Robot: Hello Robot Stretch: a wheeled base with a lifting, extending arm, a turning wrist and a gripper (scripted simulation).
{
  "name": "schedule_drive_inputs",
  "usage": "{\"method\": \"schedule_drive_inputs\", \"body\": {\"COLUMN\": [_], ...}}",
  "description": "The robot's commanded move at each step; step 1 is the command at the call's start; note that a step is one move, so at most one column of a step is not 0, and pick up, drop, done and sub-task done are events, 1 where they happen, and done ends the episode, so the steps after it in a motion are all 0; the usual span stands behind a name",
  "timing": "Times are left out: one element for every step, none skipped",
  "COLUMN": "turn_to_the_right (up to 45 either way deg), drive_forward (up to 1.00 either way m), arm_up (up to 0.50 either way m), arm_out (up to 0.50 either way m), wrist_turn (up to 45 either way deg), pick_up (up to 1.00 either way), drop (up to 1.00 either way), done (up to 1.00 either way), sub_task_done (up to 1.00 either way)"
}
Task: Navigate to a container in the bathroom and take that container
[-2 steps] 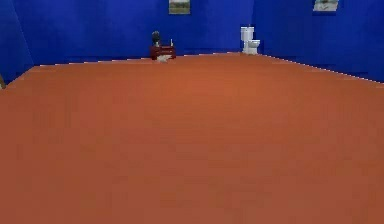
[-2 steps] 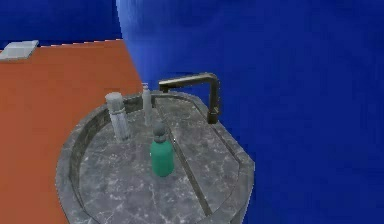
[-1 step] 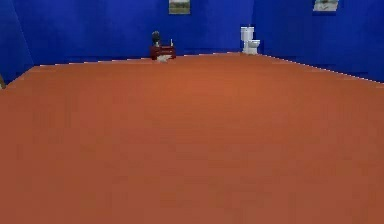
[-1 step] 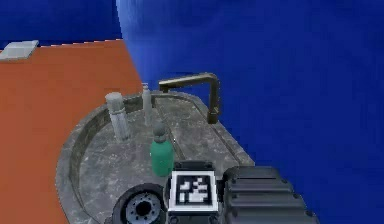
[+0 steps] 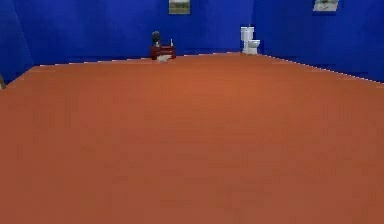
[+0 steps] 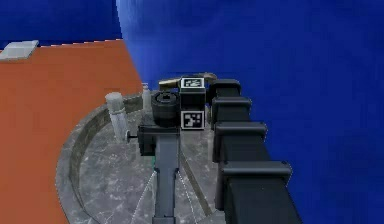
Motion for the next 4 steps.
{"method": "schedule_drive_inputs", "body": {"turn_to_the_right": [0.0, 0.0, 0.0, 0.0], "drive_forward": [0.00, 0.00, 0.00, 0.00], "arm_up": [0.00, 0.00, 0.00, 0.00], "arm_out": [0.00, 0.00, 0.00, 0.00], "wrist_turn": [45.0, 45.0, 45.0, 27.0], "pick_up": [0.00, 0.00, 0.00, 0.00], "drop": [0.00, 0.00, 0.00, 0.00], "done": [0.00, 0.00, 0.00, 0.00], "sub_task_done": [0.00, 0.00, 0.00, 0.00]}}
